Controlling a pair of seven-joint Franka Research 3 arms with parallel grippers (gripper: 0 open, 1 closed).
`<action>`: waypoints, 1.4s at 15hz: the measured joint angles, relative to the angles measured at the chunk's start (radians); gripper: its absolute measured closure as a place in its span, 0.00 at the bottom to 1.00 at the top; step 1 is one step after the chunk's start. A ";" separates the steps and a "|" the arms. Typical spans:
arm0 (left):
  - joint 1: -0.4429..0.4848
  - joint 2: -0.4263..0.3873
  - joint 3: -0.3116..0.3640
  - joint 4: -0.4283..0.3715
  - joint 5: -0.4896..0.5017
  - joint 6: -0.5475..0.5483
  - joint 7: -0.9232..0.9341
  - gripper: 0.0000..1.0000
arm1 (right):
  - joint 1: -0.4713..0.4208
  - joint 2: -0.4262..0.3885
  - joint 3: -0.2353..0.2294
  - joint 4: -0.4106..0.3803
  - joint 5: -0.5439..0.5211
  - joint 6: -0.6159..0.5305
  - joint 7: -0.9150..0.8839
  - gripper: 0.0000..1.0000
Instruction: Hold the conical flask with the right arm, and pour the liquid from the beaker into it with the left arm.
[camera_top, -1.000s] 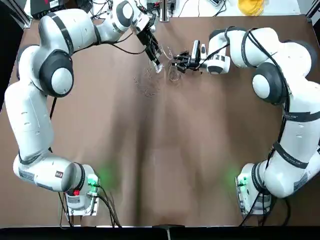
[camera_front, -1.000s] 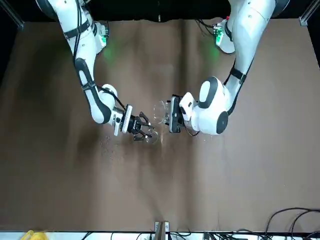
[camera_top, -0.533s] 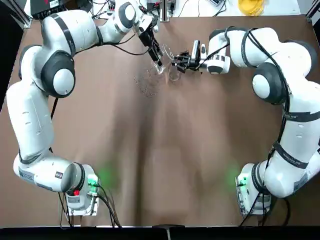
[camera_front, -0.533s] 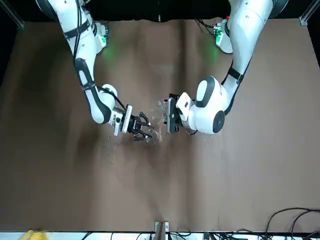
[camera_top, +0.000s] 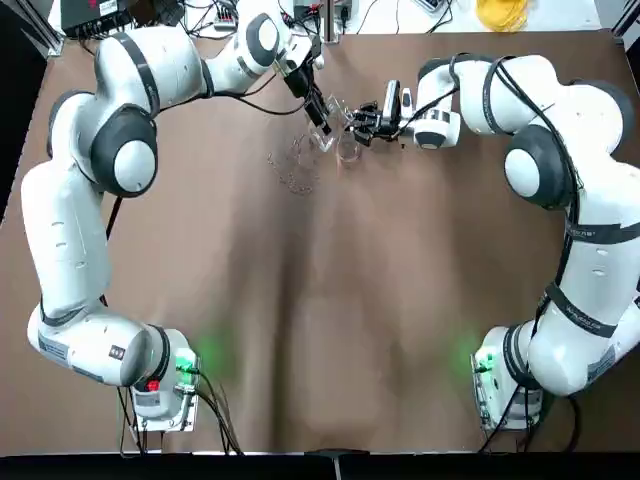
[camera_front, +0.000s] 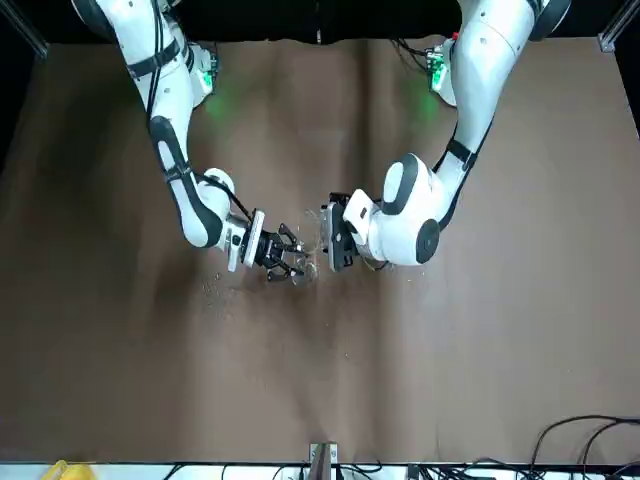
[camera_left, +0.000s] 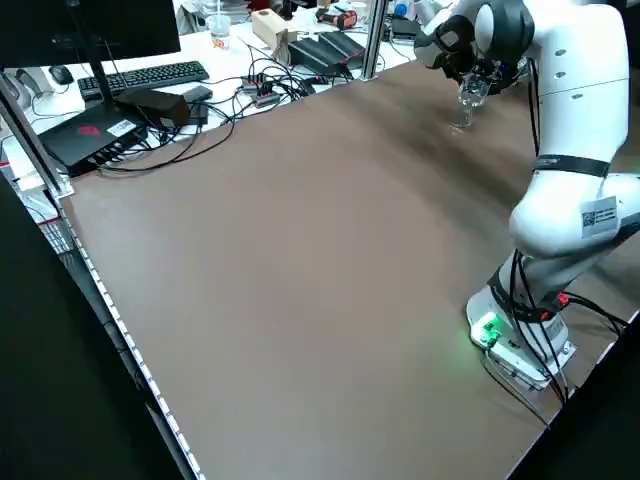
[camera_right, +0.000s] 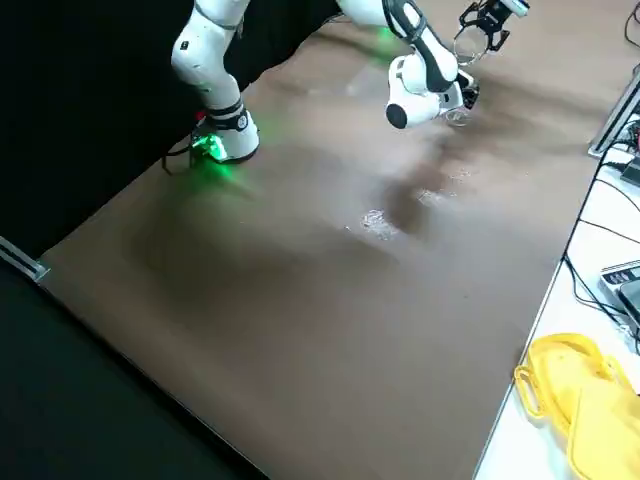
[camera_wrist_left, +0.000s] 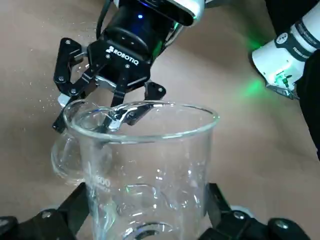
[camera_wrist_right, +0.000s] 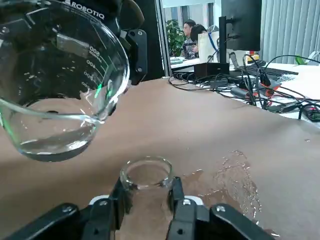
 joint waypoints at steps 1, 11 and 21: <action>-0.005 0.003 0.005 0.006 0.000 0.000 -0.008 0.02 | 0.000 0.000 0.000 0.000 0.000 0.000 0.000 0.61; -0.038 0.046 0.025 0.049 0.000 0.037 -0.122 0.02 | 0.000 0.000 0.000 0.000 0.000 0.000 -0.001 0.61; -0.061 0.048 0.044 0.057 0.000 0.022 -0.259 0.02 | 0.000 0.000 0.000 0.000 0.000 0.000 -0.002 0.61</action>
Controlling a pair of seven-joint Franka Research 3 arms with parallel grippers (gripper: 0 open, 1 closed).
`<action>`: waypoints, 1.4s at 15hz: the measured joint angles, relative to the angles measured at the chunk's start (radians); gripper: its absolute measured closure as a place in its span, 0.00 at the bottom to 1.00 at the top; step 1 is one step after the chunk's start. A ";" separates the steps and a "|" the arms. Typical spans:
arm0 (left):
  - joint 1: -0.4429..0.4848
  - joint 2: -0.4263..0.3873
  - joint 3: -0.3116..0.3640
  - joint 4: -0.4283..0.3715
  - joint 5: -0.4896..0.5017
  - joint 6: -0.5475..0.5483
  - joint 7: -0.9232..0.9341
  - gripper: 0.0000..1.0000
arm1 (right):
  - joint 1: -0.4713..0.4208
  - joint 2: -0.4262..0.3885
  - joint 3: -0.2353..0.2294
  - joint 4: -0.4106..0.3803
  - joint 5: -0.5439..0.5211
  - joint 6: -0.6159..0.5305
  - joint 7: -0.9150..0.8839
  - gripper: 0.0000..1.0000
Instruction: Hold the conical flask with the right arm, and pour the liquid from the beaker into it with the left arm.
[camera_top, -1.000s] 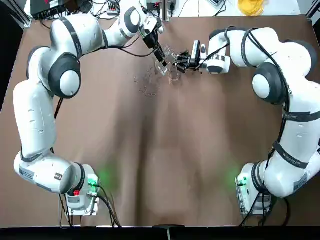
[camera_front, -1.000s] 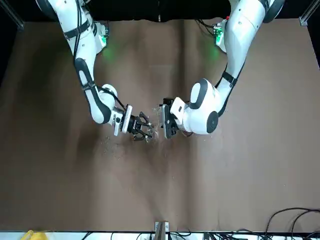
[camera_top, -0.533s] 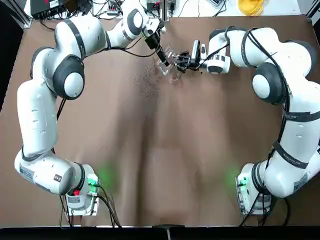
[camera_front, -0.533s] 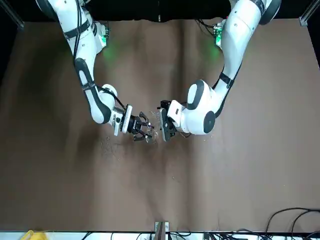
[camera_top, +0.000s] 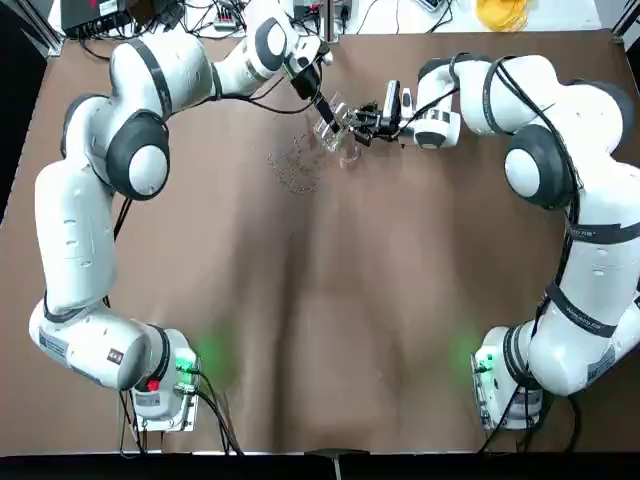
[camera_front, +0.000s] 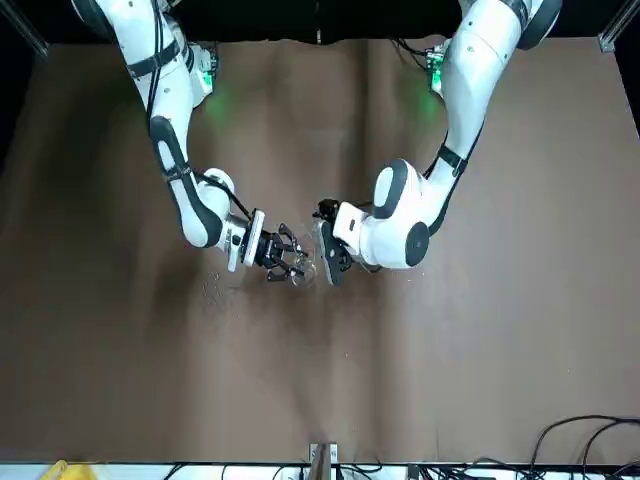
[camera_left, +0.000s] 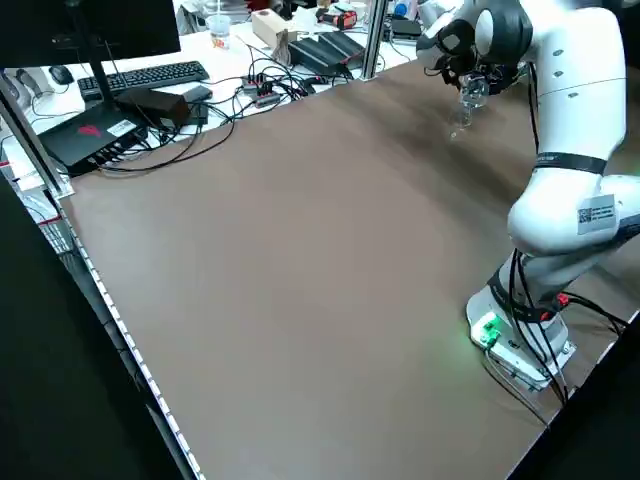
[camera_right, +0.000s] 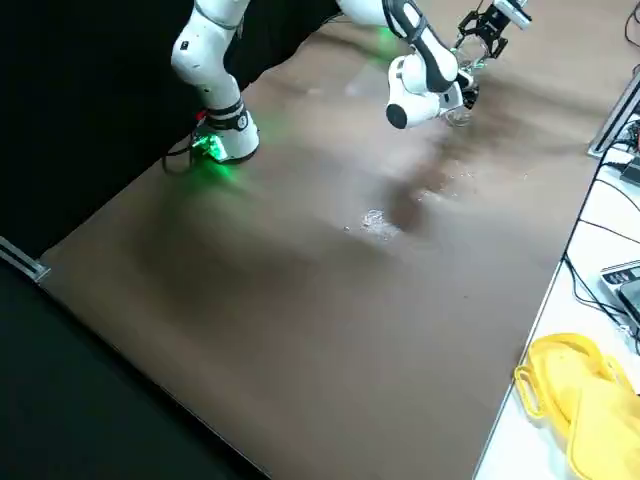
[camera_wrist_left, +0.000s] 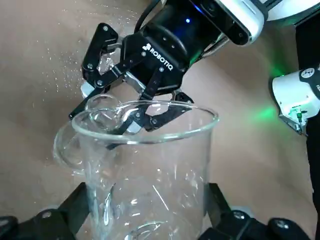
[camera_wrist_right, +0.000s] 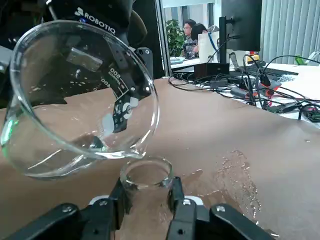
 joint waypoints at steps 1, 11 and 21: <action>0.000 0.000 0.000 0.000 0.000 -0.004 -0.007 0.02 | 0.000 0.000 0.000 0.000 0.000 0.000 0.000 0.61; -0.001 0.000 -0.002 0.001 0.000 -0.039 -0.097 0.02 | 0.000 0.000 0.000 0.000 0.000 0.000 -0.001 0.61; 0.001 0.000 -0.003 0.014 -0.010 -0.053 -0.206 0.02 | 0.000 0.000 0.000 0.000 0.000 0.000 -0.001 0.61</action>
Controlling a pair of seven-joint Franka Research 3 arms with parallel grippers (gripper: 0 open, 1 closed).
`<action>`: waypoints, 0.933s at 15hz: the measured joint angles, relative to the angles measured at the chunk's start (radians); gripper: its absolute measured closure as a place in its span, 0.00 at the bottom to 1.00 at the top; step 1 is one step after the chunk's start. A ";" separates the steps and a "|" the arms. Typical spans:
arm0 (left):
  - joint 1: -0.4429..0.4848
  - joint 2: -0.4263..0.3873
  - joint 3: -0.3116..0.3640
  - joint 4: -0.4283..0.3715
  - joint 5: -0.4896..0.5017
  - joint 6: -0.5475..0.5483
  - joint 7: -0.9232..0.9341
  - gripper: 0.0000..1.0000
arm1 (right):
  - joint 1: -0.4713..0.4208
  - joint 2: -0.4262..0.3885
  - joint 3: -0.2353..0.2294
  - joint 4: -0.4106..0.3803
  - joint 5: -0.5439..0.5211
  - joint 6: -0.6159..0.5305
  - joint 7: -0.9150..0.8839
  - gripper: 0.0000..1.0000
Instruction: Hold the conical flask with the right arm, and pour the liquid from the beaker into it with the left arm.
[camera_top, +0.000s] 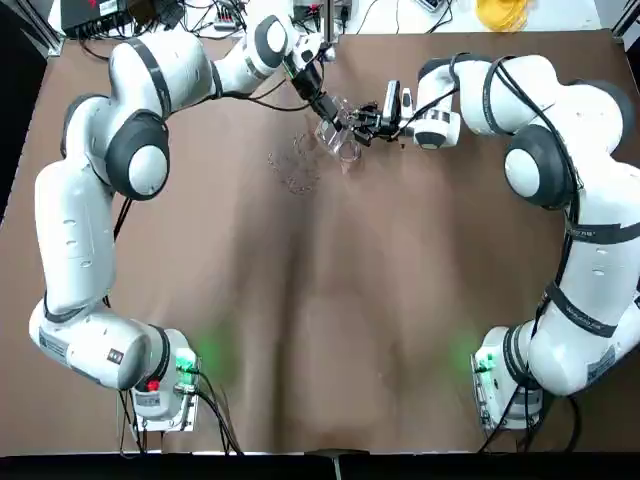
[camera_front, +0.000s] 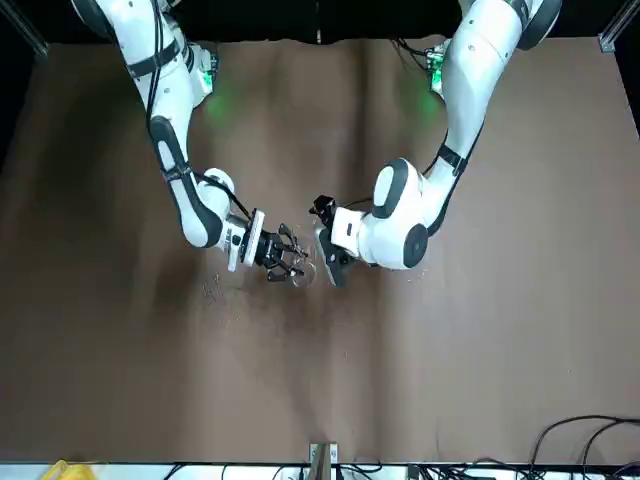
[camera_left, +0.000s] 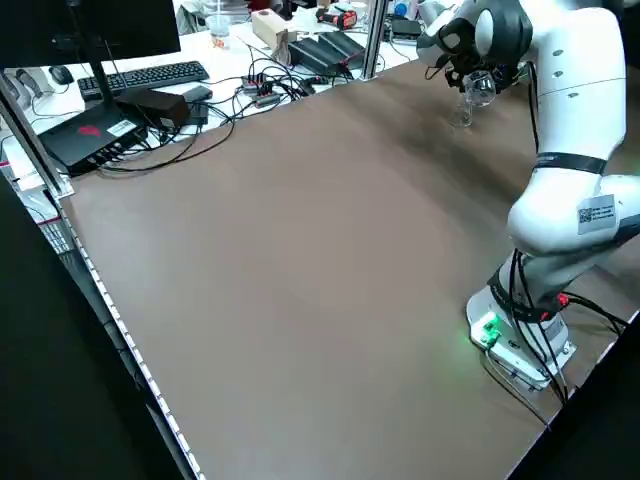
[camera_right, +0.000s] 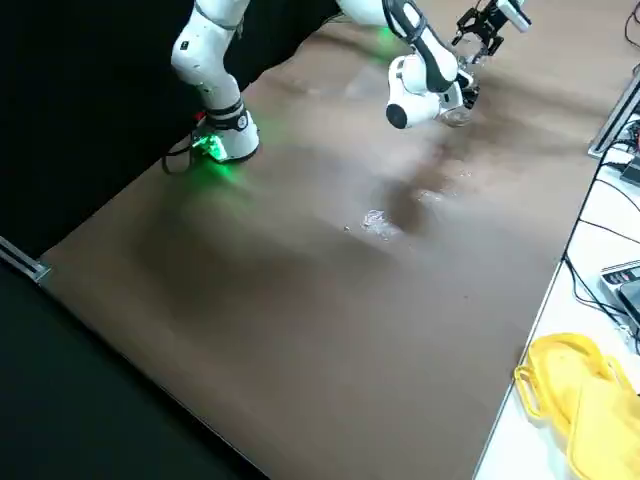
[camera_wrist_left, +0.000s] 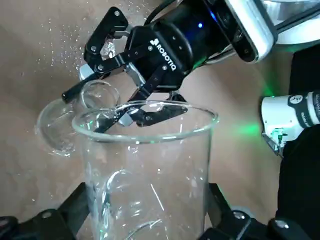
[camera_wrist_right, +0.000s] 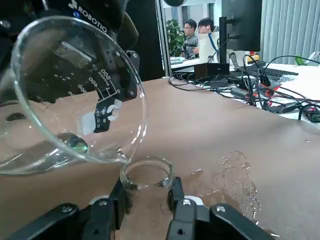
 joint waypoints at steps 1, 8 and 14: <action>0.000 0.000 -0.001 0.002 -0.009 -0.004 -0.004 0.02 | 0.000 0.000 0.000 0.000 0.000 0.000 0.000 0.61; 0.000 0.000 -0.001 0.004 -0.049 -0.023 -0.067 0.02 | 0.000 0.000 0.000 0.000 0.000 0.000 0.000 0.61; 0.003 0.000 -0.001 0.006 -0.050 -0.040 -0.134 0.02 | 0.000 0.000 0.000 0.000 0.000 0.000 -0.001 0.61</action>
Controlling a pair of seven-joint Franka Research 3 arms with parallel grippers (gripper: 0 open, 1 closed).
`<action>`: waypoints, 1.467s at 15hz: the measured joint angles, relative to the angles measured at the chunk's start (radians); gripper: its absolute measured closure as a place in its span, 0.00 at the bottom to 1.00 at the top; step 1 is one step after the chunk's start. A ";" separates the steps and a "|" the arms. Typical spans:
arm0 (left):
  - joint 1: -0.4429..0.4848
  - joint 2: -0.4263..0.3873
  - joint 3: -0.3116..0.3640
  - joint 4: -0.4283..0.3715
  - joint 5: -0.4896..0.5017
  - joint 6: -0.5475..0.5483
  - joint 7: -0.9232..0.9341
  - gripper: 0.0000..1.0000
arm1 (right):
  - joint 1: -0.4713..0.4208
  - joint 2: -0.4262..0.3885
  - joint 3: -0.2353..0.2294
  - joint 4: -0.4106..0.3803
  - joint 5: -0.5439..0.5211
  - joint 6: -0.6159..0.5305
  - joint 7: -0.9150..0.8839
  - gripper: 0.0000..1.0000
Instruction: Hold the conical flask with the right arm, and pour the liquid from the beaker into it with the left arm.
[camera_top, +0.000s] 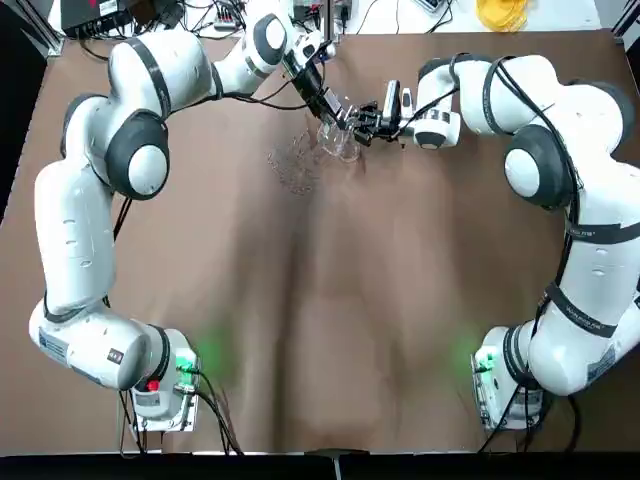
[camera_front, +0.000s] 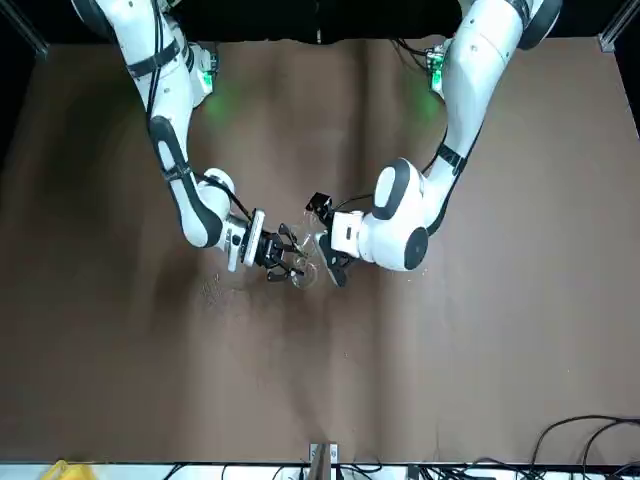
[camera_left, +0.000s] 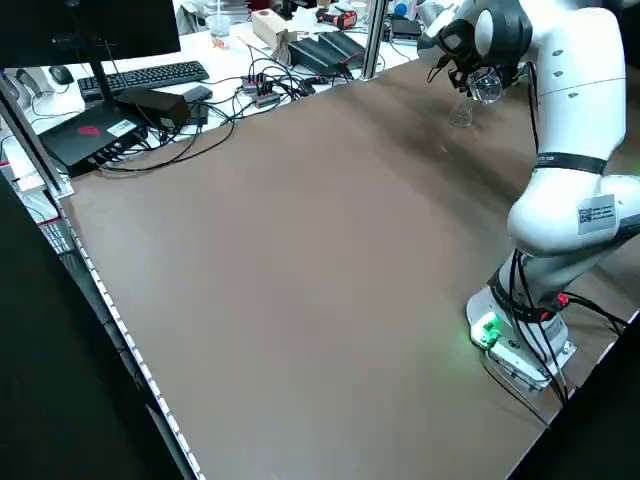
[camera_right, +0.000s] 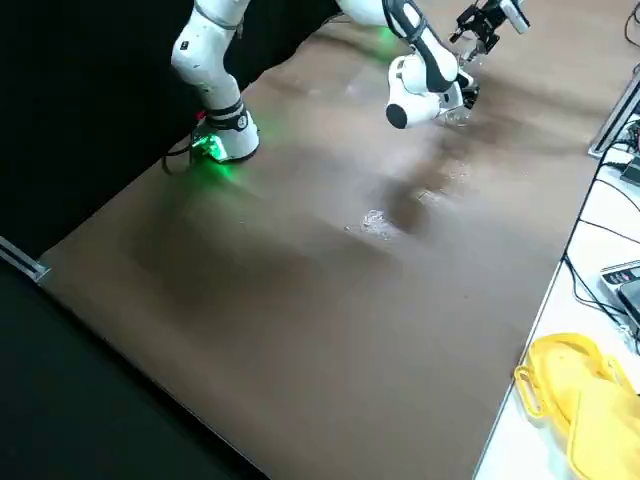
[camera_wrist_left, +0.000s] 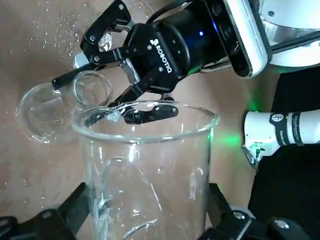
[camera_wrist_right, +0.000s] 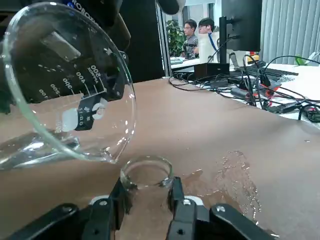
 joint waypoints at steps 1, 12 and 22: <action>0.000 0.000 0.000 0.000 0.000 -0.001 -0.009 0.02 | 0.000 0.000 0.000 0.000 0.000 0.000 0.000 0.61; 0.001 0.000 0.001 0.002 -0.045 -0.009 -0.135 0.02 | 0.000 0.000 0.000 0.000 0.000 0.000 -0.001 0.61; 0.001 -0.001 0.001 0.006 -0.048 -0.018 -0.206 0.02 | 0.000 0.000 0.000 0.000 0.000 0.000 -0.001 0.61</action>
